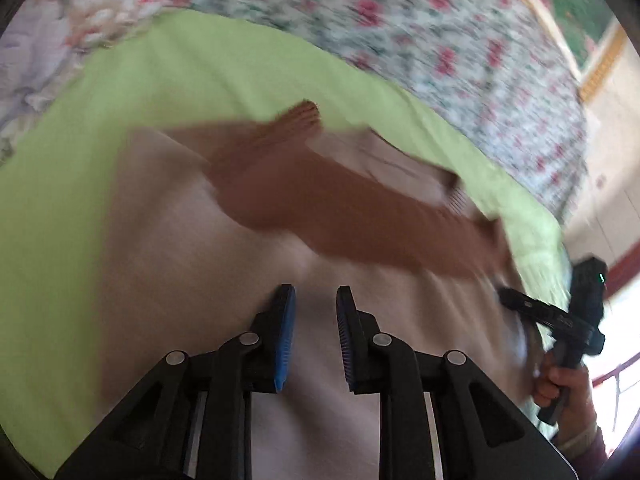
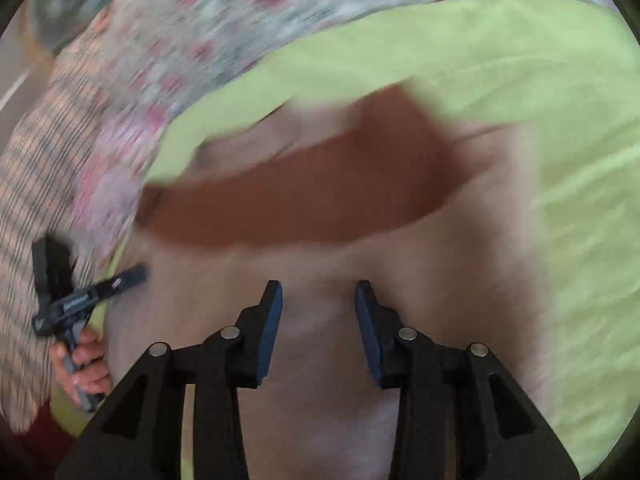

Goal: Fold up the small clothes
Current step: 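Release the hem onto the collar with both grippers and withdraw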

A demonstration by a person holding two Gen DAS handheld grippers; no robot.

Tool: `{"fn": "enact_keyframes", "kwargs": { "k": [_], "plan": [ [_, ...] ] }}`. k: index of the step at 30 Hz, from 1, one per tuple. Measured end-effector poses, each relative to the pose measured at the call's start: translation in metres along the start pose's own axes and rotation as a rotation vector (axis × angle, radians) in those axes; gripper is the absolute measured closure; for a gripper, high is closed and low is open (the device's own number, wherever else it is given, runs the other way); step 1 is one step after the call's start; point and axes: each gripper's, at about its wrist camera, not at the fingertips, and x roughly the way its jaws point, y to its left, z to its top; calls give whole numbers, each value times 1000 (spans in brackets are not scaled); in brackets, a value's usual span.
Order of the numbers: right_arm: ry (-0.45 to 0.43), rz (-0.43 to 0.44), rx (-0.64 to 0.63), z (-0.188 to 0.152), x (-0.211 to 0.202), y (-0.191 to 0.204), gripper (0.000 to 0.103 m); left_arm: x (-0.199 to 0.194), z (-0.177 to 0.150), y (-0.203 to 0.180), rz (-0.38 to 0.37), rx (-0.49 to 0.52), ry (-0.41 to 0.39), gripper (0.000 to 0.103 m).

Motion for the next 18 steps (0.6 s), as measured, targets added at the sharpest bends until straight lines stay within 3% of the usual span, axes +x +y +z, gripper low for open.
{"fn": "enact_keyframes", "kwargs": {
  "k": [3,6,14,18],
  "plan": [
    [-56,32,130,3,-18,-28,64,-15,15,39,41,-100,-51,82],
    [-76,33,103,-15,-38,-22,58,-38,4,59,7,-155,-79,81],
    [-51,154,101,-97,-79,9,53,-106,-104,27,-99,-166,-83,70],
    [-29,191,94,-128,-84,31,51,-108,-155,-1,-108,-152,-38,62]
  ]
}}
